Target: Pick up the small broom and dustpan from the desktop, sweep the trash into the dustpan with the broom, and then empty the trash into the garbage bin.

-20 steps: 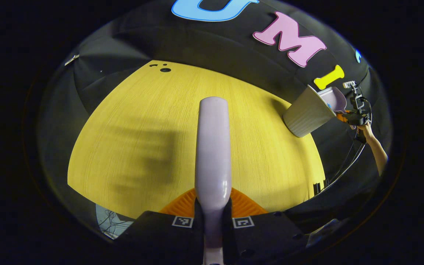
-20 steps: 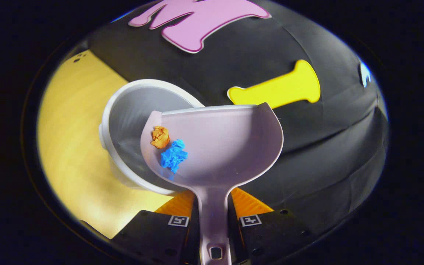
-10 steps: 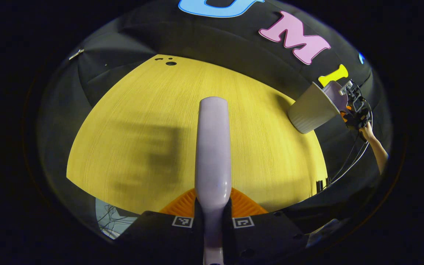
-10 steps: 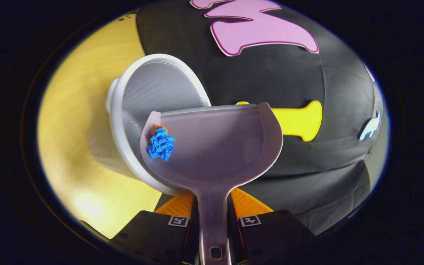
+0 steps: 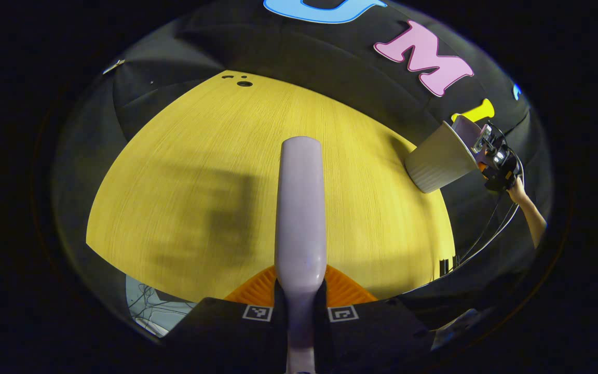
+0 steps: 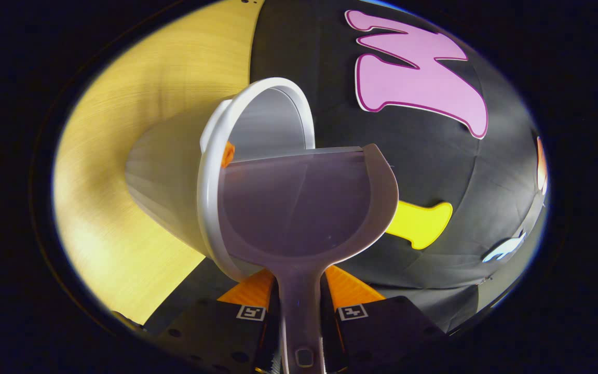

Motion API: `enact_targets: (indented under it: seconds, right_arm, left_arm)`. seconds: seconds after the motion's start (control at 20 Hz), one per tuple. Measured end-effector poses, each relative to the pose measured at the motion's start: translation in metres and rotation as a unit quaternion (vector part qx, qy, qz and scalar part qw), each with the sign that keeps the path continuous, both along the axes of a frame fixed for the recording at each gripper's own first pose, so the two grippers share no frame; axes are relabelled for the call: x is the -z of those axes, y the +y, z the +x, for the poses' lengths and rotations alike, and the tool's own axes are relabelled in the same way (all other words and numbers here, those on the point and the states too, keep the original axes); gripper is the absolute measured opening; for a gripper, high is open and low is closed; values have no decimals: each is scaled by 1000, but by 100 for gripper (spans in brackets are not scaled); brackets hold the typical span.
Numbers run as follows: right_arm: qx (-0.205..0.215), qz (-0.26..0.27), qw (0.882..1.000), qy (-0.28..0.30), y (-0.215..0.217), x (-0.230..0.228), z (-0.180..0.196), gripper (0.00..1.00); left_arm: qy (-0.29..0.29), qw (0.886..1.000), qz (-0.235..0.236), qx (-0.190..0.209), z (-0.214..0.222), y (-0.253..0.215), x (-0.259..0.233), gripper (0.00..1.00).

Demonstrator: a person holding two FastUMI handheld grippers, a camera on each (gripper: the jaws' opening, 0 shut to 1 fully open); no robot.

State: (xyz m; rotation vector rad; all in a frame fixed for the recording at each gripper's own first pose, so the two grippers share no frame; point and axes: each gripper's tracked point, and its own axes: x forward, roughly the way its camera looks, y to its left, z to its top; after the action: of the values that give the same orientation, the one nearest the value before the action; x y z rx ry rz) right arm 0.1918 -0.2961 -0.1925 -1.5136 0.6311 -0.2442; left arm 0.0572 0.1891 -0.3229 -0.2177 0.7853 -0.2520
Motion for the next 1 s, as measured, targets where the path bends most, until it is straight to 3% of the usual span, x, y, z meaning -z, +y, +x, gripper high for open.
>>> enact_targets:
  seconds: [0.1, 0.25, 0.4, 0.5, 0.65, 0.75, 0.9, 1.0]
  right_arm:
    - [-2, -5, 1000, 3, 4, 1, 0, 35]
    - [16, 29, 999, 0, -2, 1, 5, 35]
    - [57, 111, 992, -12, -7, 6, 0, 36]
    - [86, 181, 979, -33, -8, 6, -6, 36]
    - [132, 282, 948, -64, -8, 9, -8, 36]
    - [155, 363, 914, -87, -1, 11, -4, 39]
    - [157, 474, 856, -133, 15, 0, 5, 34]
    - [146, 503, 836, -164, 22, -13, 10, 35]
  left_arm:
    - [-2, 1000, 4, 1, 1, 1, -1, 24]
    - [-6, 1000, 13, 2, 3, 3, -4, 25]
    - [-12, 1000, 24, 1, 5, 5, -8, 26]
    - [-17, 1000, 23, 0, 7, 2, -11, 24]
    - [-36, 999, 28, -10, 10, 4, -16, 24]
    - [-52, 998, 25, -13, 10, 2, -22, 24]
    - [-65, 998, 16, -21, 13, 3, -28, 24]
    - [-70, 997, 9, -26, 14, 3, -31, 24]
